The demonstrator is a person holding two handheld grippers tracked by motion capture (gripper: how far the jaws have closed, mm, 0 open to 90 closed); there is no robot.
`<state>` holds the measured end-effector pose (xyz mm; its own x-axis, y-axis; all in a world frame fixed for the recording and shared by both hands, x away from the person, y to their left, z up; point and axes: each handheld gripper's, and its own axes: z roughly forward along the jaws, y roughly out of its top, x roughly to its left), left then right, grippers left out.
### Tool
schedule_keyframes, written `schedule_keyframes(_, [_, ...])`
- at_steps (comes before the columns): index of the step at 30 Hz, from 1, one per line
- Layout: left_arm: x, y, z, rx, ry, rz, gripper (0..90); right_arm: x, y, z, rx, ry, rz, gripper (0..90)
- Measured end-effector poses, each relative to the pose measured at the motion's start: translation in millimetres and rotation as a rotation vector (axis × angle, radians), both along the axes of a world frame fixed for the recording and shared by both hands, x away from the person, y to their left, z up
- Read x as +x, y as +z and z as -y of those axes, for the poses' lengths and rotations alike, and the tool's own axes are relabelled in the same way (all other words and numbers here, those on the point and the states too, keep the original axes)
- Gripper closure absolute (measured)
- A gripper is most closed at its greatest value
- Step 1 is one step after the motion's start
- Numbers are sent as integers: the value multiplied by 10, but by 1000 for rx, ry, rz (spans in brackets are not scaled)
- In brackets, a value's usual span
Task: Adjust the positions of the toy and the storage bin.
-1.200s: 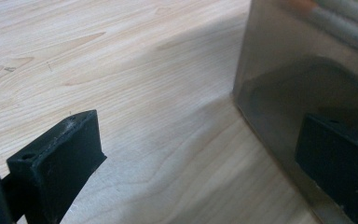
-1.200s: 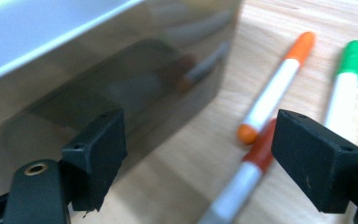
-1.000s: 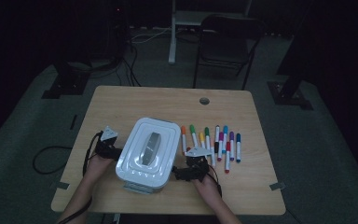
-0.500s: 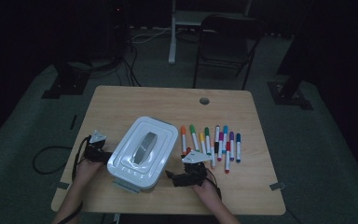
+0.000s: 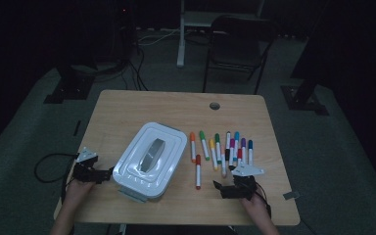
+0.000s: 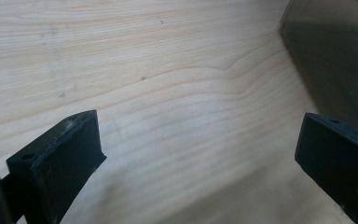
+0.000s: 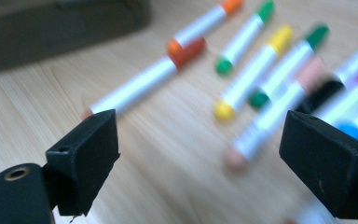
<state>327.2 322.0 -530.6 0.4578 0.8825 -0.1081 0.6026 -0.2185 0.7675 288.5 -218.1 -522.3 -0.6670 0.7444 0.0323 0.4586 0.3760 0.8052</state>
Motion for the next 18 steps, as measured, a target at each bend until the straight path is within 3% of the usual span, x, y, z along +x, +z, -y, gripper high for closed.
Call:
schedule_keyframes(3, [-140,137,-89,-29,8,1,12,-50,-92,183,-15,-43,-44,112])
schedule_keyframes(8, [-304,472,-134,-10,25,-5,12,-114,-186,361,-47,-43,-82,112])
schedule_keyframes(12, [-426,736,-53,1,10,42,12,-178,-229,487,-73,-29,-95,112])
schedule_keyframes(15, [-499,928,76,6,-17,83,12,-182,-264,584,-80,-66,-105,112])
schedule_keyframes(18, [-562,1109,250,-15,-65,122,12,-175,-274,663,-74,-103,-99,112])
